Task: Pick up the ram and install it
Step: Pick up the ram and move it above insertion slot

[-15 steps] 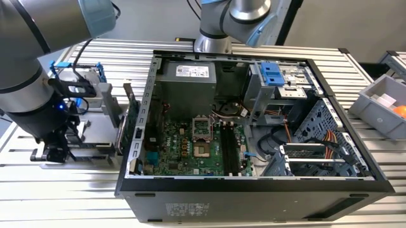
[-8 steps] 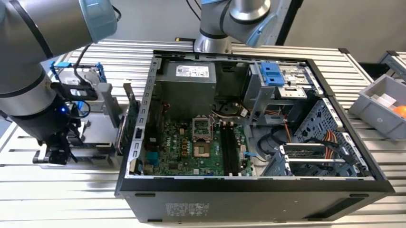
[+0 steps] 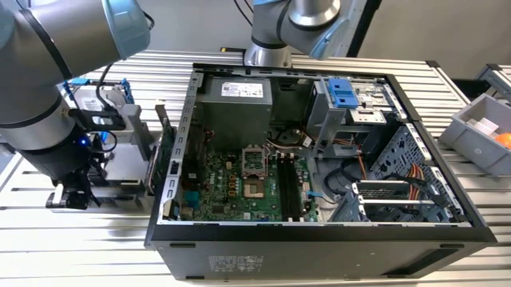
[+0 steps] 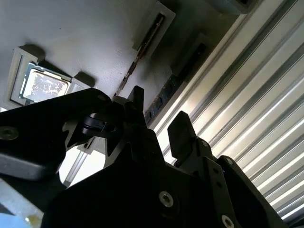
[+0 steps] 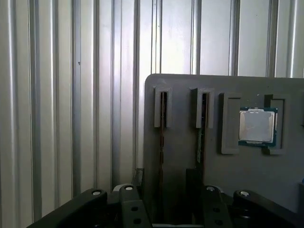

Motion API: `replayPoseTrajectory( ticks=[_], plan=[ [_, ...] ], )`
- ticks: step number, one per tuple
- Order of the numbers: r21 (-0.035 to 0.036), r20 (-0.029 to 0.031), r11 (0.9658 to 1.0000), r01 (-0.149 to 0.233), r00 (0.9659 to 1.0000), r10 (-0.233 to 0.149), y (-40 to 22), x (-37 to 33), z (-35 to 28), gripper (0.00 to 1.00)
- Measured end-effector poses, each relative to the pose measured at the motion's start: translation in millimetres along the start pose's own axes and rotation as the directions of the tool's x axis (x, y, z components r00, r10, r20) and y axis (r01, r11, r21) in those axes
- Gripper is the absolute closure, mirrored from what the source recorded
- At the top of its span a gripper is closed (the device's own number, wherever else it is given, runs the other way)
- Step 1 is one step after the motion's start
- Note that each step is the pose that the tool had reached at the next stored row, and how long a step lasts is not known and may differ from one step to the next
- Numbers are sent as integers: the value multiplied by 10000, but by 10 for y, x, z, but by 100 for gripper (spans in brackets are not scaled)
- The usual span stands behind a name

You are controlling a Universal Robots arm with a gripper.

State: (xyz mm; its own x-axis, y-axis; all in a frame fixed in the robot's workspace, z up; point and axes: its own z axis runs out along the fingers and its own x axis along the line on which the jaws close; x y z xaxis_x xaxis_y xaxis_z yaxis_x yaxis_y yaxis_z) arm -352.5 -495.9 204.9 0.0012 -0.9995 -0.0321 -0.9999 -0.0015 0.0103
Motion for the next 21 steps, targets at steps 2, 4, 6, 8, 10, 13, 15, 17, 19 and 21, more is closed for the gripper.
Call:
replayPoseTrajectory(
  ticks=[2, 4, 6, 8, 10, 13, 15, 17, 19, 21],
  plan=[
    [1, 1, 10000, 0, 10000, 0, -1, 0, 20, 0],
    [-4, 1, 10000, 1, 10000, -1, -1, 0, 40, 0],
    [-13, 0, 10000, 0, 10000, 0, -1, -2, 61, 0],
    [-24, 0, 10000, 0, 10000, 0, -1, -4, 80, 0],
    [-35, 0, 10000, 0, 10000, 0, -1, -5, 96, 0],
    [-48, 0, 10000, -2, 10000, 2, -1, -5, 118, 0],
    [-48, 0, 10000, -2, 10000, 2, -1, -4, 135, 0],
    [-52, 1, 10000, -2, 10000, 2, -1, -4, 151, 0],
    [-57, -1, 10000, -1, 10000, 1, -2, -3, 161, 0],
    [-58, -2, 10000, -1, 10000, 1, -2, -3, 161, 0]
  ],
)
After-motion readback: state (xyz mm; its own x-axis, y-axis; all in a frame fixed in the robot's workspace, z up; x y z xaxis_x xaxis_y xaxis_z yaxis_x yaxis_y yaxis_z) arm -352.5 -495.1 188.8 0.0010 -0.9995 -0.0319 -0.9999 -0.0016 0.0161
